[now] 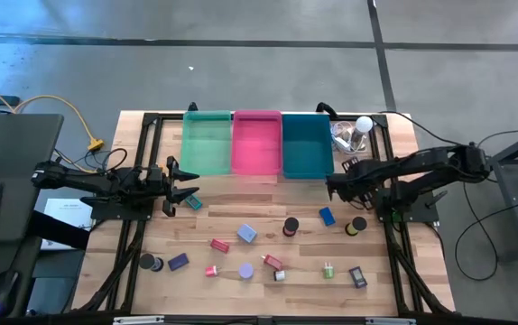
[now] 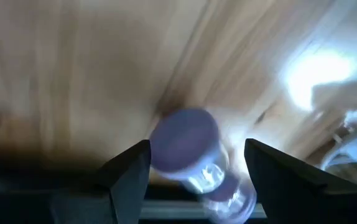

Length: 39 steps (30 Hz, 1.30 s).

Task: Pick & Place Office items
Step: Put the light purple hourglass into the dark blue bin

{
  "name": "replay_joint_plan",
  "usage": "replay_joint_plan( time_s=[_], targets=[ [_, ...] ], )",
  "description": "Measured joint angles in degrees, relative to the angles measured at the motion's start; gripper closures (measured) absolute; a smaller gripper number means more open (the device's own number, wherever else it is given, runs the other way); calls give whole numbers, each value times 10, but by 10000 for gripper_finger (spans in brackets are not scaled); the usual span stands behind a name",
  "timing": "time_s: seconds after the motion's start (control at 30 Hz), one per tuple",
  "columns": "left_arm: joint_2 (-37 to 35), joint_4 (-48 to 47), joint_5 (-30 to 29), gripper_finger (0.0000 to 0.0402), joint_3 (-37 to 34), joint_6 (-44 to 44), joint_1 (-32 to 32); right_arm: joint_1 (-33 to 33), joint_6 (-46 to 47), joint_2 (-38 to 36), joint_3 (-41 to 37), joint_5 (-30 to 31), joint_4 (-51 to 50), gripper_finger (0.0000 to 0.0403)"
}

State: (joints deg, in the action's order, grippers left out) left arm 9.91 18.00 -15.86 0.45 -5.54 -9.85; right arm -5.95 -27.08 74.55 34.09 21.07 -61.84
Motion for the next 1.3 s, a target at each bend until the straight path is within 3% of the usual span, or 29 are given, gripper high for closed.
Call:
replay_joint_plan(
  time_s=[0.33, 0.57, 0.7, 0.83, 0.9, 1.17, 1.3],
  targets=[
    [0, -2, 0, 215, 0, 8, 0, 2, 38, -43, 26, 1, -24, 153],
    [0, -2, 0, 215, 0, 12, 0, -32, 326, -49, 100, 26, -56, 153],
    [0, -2, 0, 215, 0, 12, 0, -59, 558, -49, 154, 25, -67, 153],
    [0, -2, 0, 215, 0, 16, 0, -93, 739, -51, 192, -65, -101, 153],
    [0, -2, 0, 215, 0, 14, 0, -99, 783, -56, 193, -103, -99, 153],
    [0, -2, 0, 215, 0, 9, 0, -125, 961, -57, 177, -122, -144, 153],
    [0, -3, 0, 215, 0, 9, 0, -147, 1008, -57, 175, -88, -157, 153]
  ],
)
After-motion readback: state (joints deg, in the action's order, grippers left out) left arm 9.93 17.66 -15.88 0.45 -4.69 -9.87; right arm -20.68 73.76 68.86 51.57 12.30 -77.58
